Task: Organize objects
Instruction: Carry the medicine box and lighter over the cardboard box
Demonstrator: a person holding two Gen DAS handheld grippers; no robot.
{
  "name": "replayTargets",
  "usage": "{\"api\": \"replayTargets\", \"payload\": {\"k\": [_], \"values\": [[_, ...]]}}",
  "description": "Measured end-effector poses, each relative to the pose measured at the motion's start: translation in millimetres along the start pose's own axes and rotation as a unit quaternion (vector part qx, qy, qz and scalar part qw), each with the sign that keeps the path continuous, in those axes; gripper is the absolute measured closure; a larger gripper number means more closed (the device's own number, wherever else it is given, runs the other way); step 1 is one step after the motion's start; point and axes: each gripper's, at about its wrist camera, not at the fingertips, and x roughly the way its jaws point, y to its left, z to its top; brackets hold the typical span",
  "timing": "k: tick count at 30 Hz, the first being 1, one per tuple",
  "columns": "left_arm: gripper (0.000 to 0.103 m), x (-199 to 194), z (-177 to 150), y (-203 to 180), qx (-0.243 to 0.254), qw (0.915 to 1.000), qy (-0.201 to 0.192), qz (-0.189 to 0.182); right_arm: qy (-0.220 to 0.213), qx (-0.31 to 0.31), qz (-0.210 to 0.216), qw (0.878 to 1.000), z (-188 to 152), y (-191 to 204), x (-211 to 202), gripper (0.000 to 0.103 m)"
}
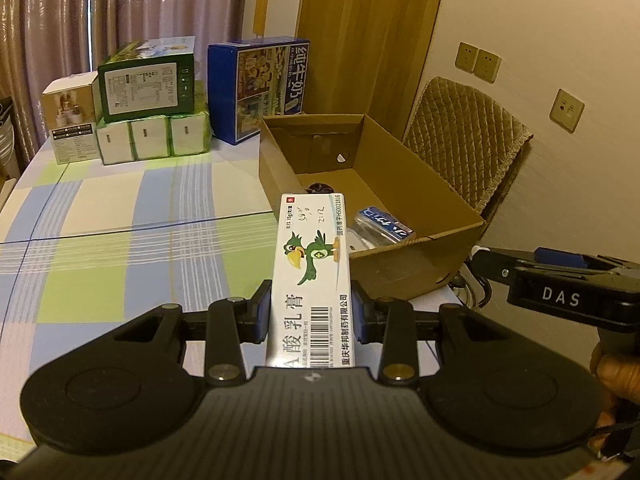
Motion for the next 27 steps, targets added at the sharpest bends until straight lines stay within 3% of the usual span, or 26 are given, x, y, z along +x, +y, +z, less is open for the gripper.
{"api": "replayTargets", "payload": {"k": [27], "values": [[0.070, 69.0, 65.1, -41.7, 0.027, 0.9995, -0.001, -0.015, -0.022, -0.001, 0.000, 1.000, 57.6, -35.6, 47.4, 0.024]]}}
